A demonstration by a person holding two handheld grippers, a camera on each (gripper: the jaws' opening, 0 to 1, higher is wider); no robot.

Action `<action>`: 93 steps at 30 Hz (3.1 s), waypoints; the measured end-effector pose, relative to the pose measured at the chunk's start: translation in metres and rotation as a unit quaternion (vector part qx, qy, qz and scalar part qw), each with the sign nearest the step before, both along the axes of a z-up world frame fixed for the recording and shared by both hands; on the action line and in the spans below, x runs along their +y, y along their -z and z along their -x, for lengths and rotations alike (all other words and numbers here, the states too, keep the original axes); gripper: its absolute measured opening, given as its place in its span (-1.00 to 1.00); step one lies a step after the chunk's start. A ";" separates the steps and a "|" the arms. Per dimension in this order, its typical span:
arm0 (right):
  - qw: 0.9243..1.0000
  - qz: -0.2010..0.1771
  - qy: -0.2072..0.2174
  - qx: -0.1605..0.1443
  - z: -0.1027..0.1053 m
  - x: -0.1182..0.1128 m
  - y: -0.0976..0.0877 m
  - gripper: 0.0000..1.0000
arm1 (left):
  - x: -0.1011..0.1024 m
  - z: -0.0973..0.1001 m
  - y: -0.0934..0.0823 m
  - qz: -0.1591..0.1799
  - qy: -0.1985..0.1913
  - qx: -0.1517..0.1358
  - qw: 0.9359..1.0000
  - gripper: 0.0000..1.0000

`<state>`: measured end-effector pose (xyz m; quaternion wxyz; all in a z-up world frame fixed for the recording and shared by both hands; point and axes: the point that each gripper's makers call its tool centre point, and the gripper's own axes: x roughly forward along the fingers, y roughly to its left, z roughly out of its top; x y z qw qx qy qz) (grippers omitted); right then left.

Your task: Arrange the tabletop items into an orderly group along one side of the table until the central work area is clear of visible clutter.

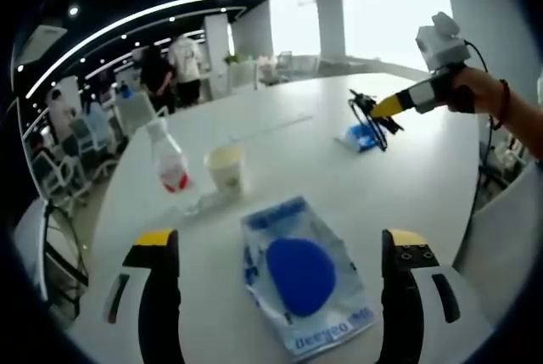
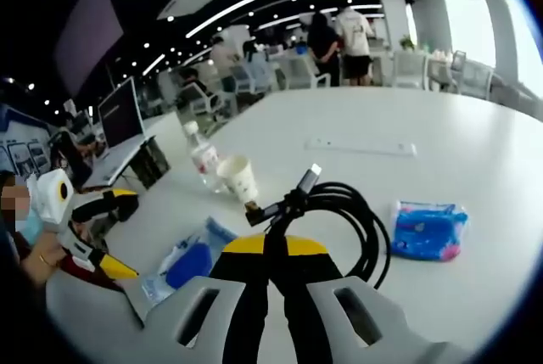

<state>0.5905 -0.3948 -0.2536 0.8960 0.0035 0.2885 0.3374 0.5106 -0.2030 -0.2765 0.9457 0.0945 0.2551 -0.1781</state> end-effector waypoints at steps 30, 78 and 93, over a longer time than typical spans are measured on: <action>0.995 0.089 -0.005 0.040 0.022 -0.039 0.061 -0.92 | -0.006 0.000 0.000 -0.006 0.011 -0.001 1.000 0.91; 0.977 0.192 -0.056 0.076 0.011 -0.028 0.139 -0.87 | -0.001 0.001 -0.001 0.001 0.007 0.000 1.000 0.81; 0.981 0.178 -0.039 0.064 0.006 -0.027 0.121 -0.48 | -0.002 0.001 0.000 -0.005 0.010 0.003 1.000 0.82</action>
